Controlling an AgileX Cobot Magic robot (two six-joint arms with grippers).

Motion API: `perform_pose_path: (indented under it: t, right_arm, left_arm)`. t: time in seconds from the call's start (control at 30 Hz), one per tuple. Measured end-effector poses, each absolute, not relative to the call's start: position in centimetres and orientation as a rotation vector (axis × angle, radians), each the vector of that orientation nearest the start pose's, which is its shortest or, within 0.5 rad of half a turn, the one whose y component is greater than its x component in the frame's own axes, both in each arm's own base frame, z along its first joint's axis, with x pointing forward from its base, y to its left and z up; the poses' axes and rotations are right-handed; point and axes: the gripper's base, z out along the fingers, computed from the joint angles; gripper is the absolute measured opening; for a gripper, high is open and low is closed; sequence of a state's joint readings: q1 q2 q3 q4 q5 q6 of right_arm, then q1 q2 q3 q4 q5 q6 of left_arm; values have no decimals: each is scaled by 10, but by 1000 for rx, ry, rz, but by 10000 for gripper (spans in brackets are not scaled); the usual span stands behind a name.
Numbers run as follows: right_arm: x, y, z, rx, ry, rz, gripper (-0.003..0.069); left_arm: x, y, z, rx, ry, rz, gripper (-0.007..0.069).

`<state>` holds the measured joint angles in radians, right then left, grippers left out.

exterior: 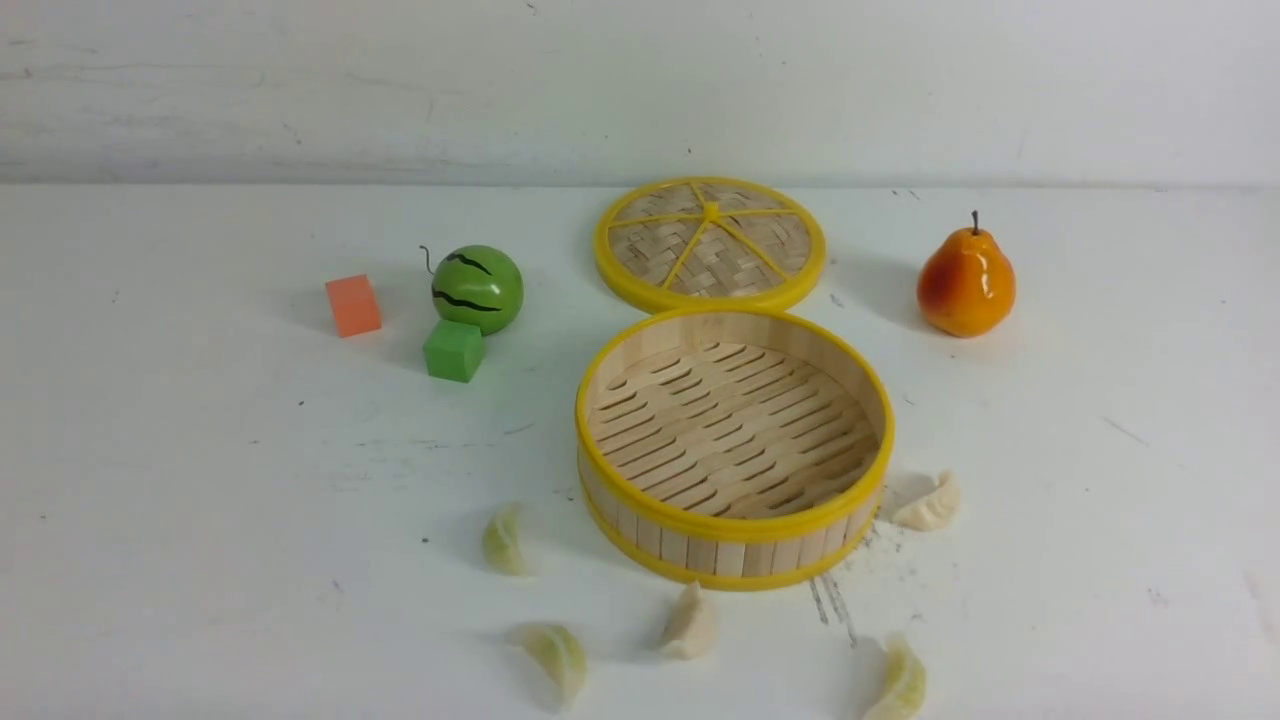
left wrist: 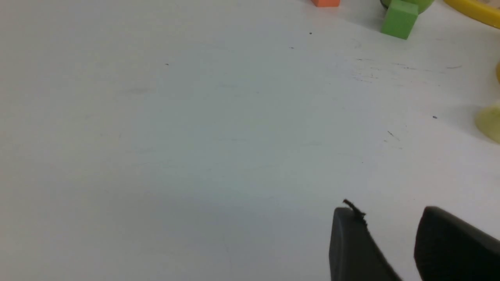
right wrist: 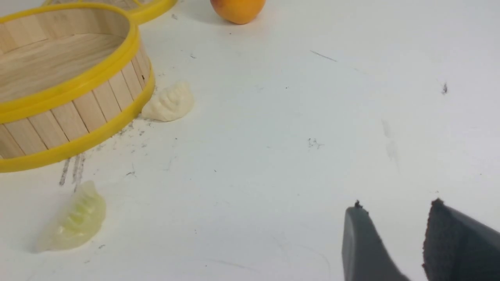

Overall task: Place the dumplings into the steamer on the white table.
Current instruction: 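Reach for and grasp a dumpling on the table with the left gripper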

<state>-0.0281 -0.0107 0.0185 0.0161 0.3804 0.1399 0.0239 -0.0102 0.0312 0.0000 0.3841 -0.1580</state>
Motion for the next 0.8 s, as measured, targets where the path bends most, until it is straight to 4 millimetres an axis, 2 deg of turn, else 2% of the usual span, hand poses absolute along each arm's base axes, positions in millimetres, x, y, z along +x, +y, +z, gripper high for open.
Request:
perform_pose_path:
  t: [0.27,0.33,0.4,0.43,0.53,0.6,0.7,0.8]
  right_arm:
    - [52,-1,173,171,1865,99,239]
    - [52,0,174,175,1862,106,239]
    - [53,1,174,203,1853,144,239]
    - [53,2,175,247,1842,198,239]
    - [54,8,178,531,1749,537,239]
    - [55,11,182,722,1662,763,239]
    - [55,14,186,909,1559,988,239]
    - [55,13,189,957,1503,1048,239]
  left_arm:
    - [52,2,169,-152,1877,-61,238]
    - [54,1,173,-206,1831,-130,238]
    - [55,-1,177,-336,1766,-280,238]
    - [55,-3,181,-466,1711,-430,238]
    - [56,-7,190,-944,1465,-970,238]
    - [57,-8,193,-1144,1331,-1196,238]
    - [57,-8,196,-1279,1218,-1353,238]
    - [57,-8,197,-1307,1192,-1388,238]
